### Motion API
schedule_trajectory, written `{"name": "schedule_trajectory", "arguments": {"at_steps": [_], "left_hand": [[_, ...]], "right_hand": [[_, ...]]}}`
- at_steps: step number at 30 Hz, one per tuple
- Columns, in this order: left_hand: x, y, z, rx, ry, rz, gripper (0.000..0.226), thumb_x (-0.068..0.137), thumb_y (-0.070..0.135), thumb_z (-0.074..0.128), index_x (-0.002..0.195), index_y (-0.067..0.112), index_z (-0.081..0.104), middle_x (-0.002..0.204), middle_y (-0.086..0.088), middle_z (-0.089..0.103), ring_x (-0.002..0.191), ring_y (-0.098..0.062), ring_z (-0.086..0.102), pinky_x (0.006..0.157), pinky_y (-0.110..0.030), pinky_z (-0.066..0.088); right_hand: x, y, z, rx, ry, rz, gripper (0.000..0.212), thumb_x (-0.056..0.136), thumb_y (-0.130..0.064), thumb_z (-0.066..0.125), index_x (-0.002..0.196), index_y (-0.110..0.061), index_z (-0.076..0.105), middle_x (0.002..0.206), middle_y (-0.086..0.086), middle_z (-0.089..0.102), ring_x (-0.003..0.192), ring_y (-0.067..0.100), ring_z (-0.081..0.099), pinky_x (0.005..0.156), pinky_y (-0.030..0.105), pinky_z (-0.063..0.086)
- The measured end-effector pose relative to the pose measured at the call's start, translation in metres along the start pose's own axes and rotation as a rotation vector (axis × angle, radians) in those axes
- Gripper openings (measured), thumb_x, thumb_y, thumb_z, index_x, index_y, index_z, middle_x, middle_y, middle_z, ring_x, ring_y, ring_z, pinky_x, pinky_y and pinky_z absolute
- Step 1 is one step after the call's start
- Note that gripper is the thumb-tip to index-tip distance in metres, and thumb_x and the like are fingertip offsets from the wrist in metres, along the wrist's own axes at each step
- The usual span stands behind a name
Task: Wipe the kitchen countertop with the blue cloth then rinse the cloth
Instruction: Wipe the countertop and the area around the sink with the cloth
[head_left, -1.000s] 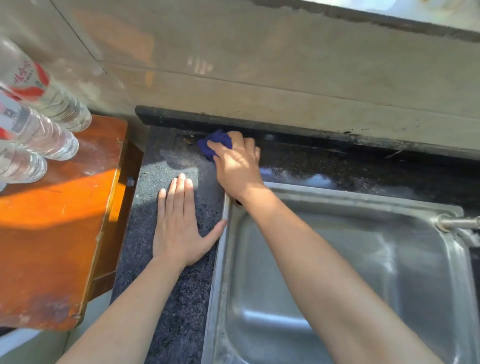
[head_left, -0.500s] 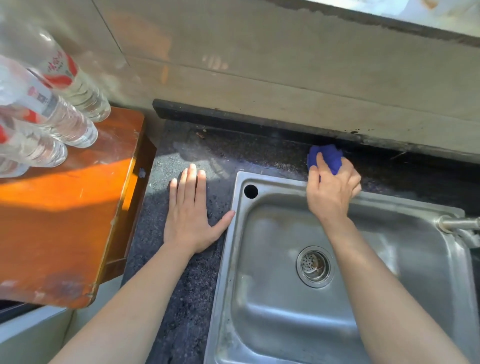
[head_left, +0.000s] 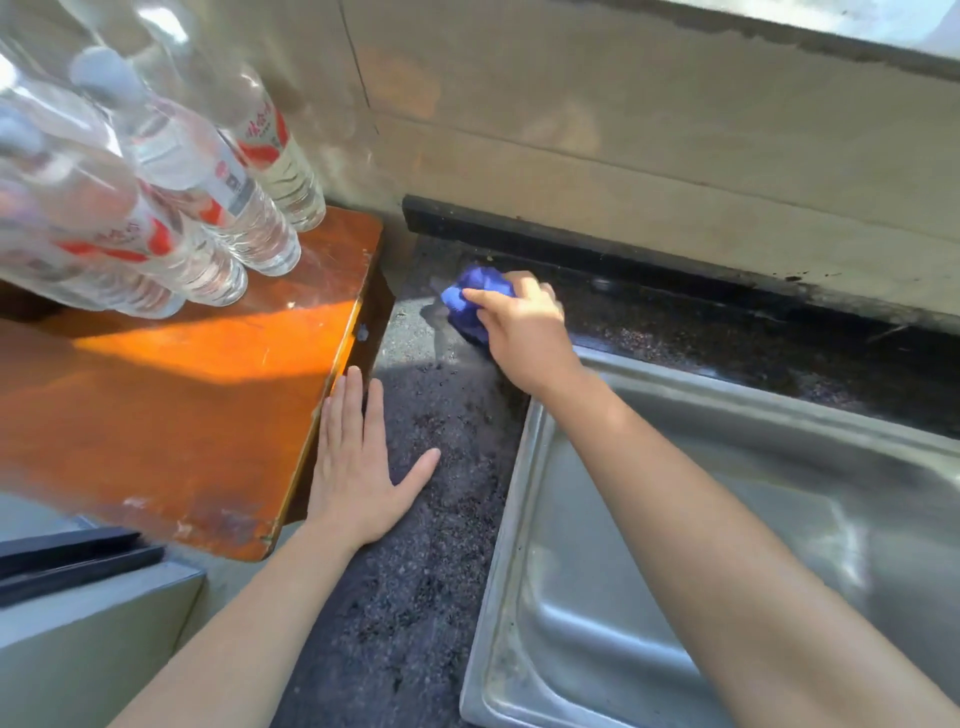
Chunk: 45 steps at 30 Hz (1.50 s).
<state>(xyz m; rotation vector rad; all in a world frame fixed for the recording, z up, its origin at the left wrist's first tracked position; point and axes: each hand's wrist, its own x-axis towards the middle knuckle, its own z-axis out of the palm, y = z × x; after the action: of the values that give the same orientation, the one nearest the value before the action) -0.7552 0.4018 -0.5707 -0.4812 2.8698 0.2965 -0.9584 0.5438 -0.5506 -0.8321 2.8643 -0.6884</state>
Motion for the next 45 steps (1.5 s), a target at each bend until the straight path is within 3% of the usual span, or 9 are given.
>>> {"name": "schedule_trajectory", "arguments": {"at_steps": [2, 7, 14, 18, 22, 28, 34, 39, 45], "left_hand": [[0.001, -0.002, 0.002, 0.015, -0.009, 0.016, 0.106, 0.086, 0.084, 0.014, 0.159, 0.010, -0.008, 0.165, -0.009, -0.024, 0.152, -0.021, -0.022, 0.126, -0.047, 0.004], [0.003, 0.000, 0.005, -0.021, -0.046, 0.035, 0.109, 0.083, 0.086, 0.011, 0.157, 0.011, -0.016, 0.164, -0.006, -0.028, 0.150, -0.018, -0.027, 0.126, -0.043, -0.002], [0.003, -0.003, 0.005, -0.067, -0.055, 0.045, 0.108, 0.085, 0.084, 0.021, 0.158, 0.011, -0.013, 0.165, -0.005, -0.024, 0.152, -0.017, -0.022, 0.125, -0.040, -0.003], [0.003, -0.005, 0.002, -0.083, -0.084, 0.049, 0.109, 0.084, 0.085, 0.022, 0.158, 0.013, -0.016, 0.163, -0.002, -0.031, 0.151, -0.016, -0.025, 0.126, -0.040, -0.002], [0.005, -0.003, 0.001, -0.097, -0.090, 0.057, 0.112, 0.082, 0.087, 0.021, 0.156, 0.013, -0.020, 0.162, -0.003, -0.034, 0.150, -0.017, -0.026, 0.126, -0.041, -0.001], [0.005, -0.004, 0.003, -0.091, -0.071, 0.071, 0.115, 0.081, 0.089, 0.022, 0.157, 0.013, -0.016, 0.164, -0.005, -0.027, 0.153, -0.019, -0.019, 0.126, -0.042, 0.001], [0.004, -0.004, 0.003, -0.058, -0.057, 0.075, 0.111, 0.083, 0.087, 0.021, 0.158, 0.013, -0.016, 0.164, -0.005, -0.027, 0.153, -0.019, -0.019, 0.126, -0.040, -0.001], [0.001, -0.002, 0.002, -0.026, -0.069, 0.048, 0.112, 0.082, 0.087, 0.023, 0.157, 0.015, -0.020, 0.164, -0.002, -0.029, 0.152, -0.016, -0.020, 0.126, -0.040, 0.002], [0.004, 0.001, 0.002, -0.019, -0.075, 0.045, 0.113, 0.077, 0.091, 0.009, 0.154, 0.016, -0.026, 0.162, -0.002, -0.033, 0.151, -0.016, -0.024, 0.125, -0.037, -0.004]], "right_hand": [[-0.012, 0.033, -0.016, 0.091, 0.193, 0.199, 0.032, 0.095, -0.026, 0.052, 0.121, -0.025, 0.072, 0.119, 0.021, 0.059, 0.099, 0.044, 0.056, 0.091, 0.044, 0.047], [0.004, 0.052, 0.007, -0.061, 0.199, 0.430, 0.034, 0.101, -0.035, 0.051, 0.131, -0.025, 0.063, 0.136, 0.014, 0.047, 0.118, 0.038, 0.043, 0.091, 0.030, 0.023], [0.077, -0.074, 0.052, -0.201, 0.027, 0.065, 0.037, 0.096, -0.019, 0.051, 0.132, -0.022, 0.059, 0.138, 0.017, 0.046, 0.115, 0.042, 0.045, 0.091, 0.042, 0.036], [0.068, -0.036, 0.027, -0.062, 0.010, -0.091, 0.034, 0.100, -0.025, 0.049, 0.129, -0.025, 0.066, 0.127, 0.020, 0.055, 0.106, 0.045, 0.051, 0.090, 0.046, 0.045], [-0.003, 0.035, 0.010, -0.068, 0.286, 0.060, 0.027, 0.098, -0.025, 0.057, 0.122, -0.022, 0.070, 0.125, 0.021, 0.059, 0.102, 0.045, 0.054, 0.088, 0.045, 0.041], [0.046, -0.013, 0.040, -0.455, 0.188, 0.209, 0.027, 0.088, -0.026, 0.060, 0.111, -0.019, 0.071, 0.102, 0.018, 0.060, 0.086, 0.039, 0.056, 0.072, 0.042, 0.043], [0.059, -0.053, 0.047, -0.458, 0.089, 0.217, 0.017, 0.078, -0.017, 0.064, 0.093, -0.015, 0.072, 0.094, 0.014, 0.061, 0.079, 0.034, 0.056, 0.068, 0.040, 0.041], [0.048, -0.018, 0.024, -0.371, -0.088, -0.035, 0.040, 0.099, -0.031, 0.046, 0.138, -0.029, 0.055, 0.126, 0.016, 0.052, 0.106, 0.039, 0.049, 0.084, 0.044, 0.037], [-0.006, 0.042, 0.000, -0.284, 0.076, 0.148, 0.038, 0.096, -0.033, 0.054, 0.132, -0.026, 0.063, 0.127, 0.021, 0.055, 0.103, 0.042, 0.052, 0.086, 0.046, 0.039]]}}
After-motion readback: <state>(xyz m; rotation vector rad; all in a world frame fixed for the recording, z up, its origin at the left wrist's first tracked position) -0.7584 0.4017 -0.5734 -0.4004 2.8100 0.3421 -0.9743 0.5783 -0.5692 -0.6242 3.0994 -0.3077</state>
